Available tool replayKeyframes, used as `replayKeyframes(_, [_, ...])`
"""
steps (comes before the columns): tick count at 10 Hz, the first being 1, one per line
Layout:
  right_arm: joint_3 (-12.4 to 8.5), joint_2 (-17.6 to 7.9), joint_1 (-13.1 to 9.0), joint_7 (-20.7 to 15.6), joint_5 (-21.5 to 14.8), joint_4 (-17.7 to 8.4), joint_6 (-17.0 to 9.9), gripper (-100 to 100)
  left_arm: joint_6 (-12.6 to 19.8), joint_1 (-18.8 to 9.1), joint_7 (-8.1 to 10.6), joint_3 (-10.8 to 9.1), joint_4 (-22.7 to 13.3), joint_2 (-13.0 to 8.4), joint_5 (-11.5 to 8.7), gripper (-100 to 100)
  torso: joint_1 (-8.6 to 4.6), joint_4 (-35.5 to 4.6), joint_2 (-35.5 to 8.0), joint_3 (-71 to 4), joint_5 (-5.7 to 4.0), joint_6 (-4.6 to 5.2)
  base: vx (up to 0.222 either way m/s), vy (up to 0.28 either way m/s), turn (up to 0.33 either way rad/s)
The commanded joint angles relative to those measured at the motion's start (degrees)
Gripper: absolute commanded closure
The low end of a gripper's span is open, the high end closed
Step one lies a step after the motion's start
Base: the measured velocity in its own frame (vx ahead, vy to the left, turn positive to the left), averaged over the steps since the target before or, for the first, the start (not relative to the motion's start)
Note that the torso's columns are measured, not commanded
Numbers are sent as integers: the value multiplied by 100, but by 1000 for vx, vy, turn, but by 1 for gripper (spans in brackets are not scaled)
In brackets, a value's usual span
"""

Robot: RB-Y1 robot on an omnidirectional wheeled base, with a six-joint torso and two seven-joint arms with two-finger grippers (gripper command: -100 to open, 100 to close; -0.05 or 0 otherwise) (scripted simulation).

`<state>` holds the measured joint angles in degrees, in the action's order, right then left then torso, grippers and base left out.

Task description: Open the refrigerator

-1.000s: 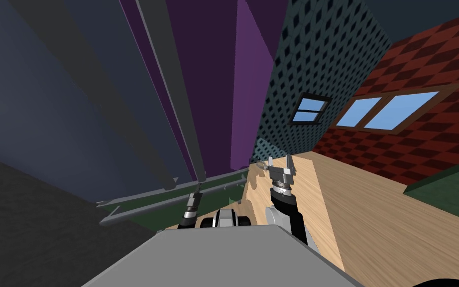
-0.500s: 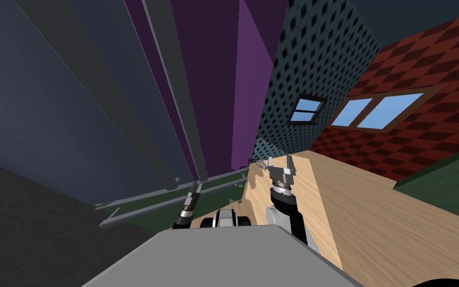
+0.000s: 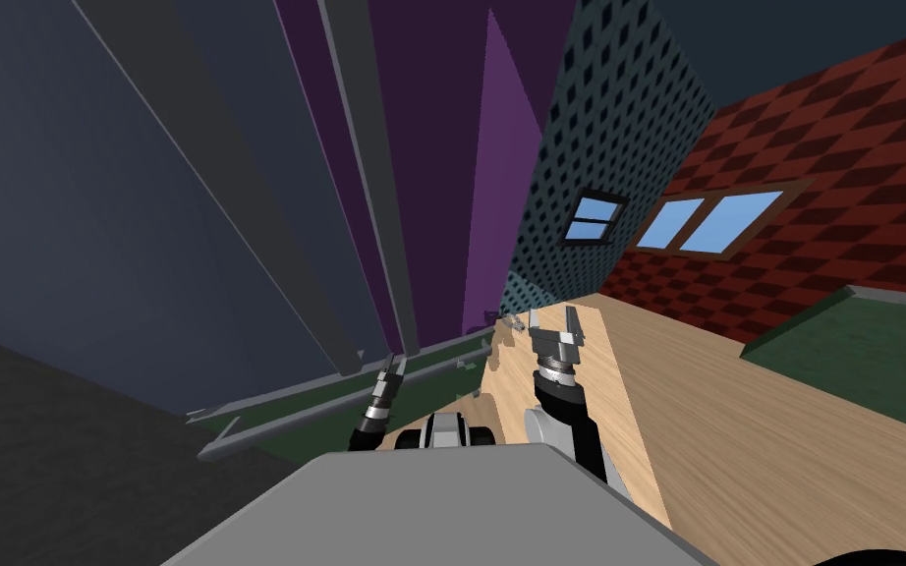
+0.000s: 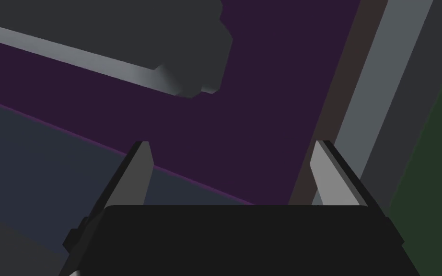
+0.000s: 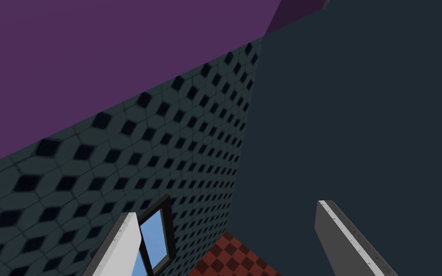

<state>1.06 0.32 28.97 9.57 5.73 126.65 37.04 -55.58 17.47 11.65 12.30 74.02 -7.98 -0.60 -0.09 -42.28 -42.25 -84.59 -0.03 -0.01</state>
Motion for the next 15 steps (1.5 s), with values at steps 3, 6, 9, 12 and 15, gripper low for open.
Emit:
replayKeyframes(3, [0,0,0,0,0,0,0,0,498,-93,461,379,339,-154,-213,-100,15,-2,-7,4,4,0,-35,101,-91])
replayKeyframes(6, [0,0,0,0,0,0,0,0,774,-143,720,605,548,153,-335,-100,5,0,-1,0,1,0,-28,93,-89])
replayKeyframes(9, [0,1,0,0,0,0,0,0,878,-161,820,692,630,598,-382,-100,-3,0,-1,1,-1,0,-20,46,-33])
replayKeyframes(12, [1,1,1,0,0,0,0,0,925,-169,867,732,669,1030,-403,-100,7,0,0,0,2,0,-5,19,-18])
replayKeyframes(15, [1,1,1,0,0,0,0,0,1207,-247,806,729,860,1027,-407,-100,8,0,3,-1,2,0,17,2,11])
